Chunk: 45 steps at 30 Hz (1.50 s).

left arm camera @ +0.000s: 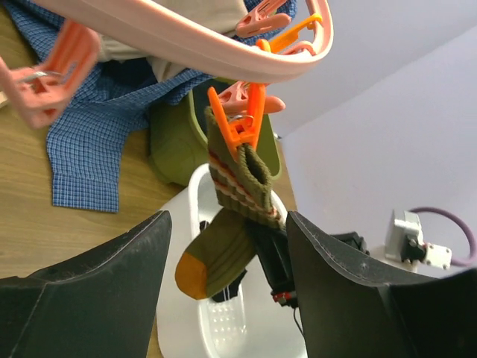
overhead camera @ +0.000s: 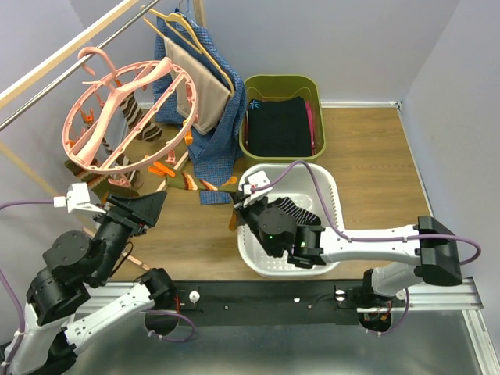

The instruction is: Remove the socks clipped to the hanger

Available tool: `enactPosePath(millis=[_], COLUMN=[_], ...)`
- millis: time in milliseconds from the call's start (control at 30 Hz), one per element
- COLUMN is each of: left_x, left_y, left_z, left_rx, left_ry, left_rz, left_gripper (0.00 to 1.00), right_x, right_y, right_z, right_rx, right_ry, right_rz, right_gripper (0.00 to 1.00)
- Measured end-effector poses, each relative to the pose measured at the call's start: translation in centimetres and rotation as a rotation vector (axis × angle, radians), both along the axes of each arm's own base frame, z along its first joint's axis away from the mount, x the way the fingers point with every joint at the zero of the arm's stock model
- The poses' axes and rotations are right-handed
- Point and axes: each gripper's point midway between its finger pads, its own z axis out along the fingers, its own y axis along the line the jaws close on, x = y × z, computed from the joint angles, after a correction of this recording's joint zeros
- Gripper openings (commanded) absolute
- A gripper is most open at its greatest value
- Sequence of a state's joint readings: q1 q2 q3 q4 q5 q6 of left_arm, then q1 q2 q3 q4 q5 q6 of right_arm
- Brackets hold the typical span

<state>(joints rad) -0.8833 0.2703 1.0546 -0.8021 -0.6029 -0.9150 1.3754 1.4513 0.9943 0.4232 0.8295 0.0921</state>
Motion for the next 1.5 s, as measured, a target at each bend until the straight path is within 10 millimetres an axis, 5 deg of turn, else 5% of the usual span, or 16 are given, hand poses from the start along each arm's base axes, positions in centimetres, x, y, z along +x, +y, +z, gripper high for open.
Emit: enactPosePath(millis=[467, 1500], left_x=[3.4, 8.5], left_y=[-1.4, -4.1], left_z=[0.3, 1.8], left_rx=[0.023, 0.108], left_ry=[0.038, 0.007], left_rz=[0.113, 0.252], left_gripper=[0.72, 0.69], right_x=[0.5, 0.5], right_y=[-2.6, -4.0], right_z=[0.0, 1.0], right_rx=[-0.057, -0.047], right_ry=[-0.015, -0.016], right_rz=[-0.081, -0.101], right_gripper=[0.04, 0.04])
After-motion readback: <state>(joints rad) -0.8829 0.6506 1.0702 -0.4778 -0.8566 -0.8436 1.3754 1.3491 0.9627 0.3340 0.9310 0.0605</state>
